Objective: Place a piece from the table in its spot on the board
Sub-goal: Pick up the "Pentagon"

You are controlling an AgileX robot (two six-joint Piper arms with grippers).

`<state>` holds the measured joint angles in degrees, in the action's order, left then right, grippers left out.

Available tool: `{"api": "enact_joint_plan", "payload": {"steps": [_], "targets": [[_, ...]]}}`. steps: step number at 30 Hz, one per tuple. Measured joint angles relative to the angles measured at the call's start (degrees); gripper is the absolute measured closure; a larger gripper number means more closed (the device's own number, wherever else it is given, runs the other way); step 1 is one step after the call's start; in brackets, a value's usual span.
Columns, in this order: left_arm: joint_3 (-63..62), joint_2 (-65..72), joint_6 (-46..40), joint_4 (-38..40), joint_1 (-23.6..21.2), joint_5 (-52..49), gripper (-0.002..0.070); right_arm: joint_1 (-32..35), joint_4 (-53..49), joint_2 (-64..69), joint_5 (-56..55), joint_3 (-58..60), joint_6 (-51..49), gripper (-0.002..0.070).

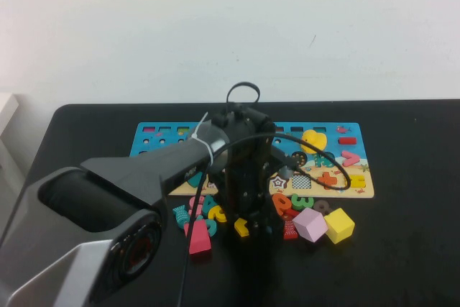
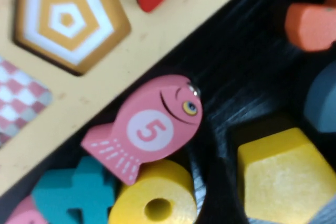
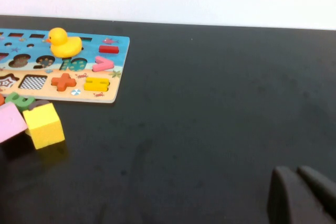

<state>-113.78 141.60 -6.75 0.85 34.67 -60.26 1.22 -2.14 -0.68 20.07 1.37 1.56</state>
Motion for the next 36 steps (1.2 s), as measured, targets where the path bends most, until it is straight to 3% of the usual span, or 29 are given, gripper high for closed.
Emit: {"api": "enact_joint_plan", "payload": {"steps": [6,11,23,36], "targets": [[-0.09,0.52,0.0,0.09,0.0,-0.4,0.0263,0.0,0.0,0.0,0.09,0.0,0.0,0.0657],[-0.22,0.52,-0.25,-0.02,0.0,-0.4,0.0363,0.0,0.0,0.0,0.09,0.0,0.0,0.0657],[-0.22,-2.84,0.12,-2.31,0.0,-2.23,0.0363,0.0,0.0,0.0,0.09,0.0,0.0,0.0657],[-5.73,-3.17,7.48,-2.04,-0.59,2.87,0.0363,0.0,0.0,0.0,0.13,0.0,0.0,0.0657]]}}
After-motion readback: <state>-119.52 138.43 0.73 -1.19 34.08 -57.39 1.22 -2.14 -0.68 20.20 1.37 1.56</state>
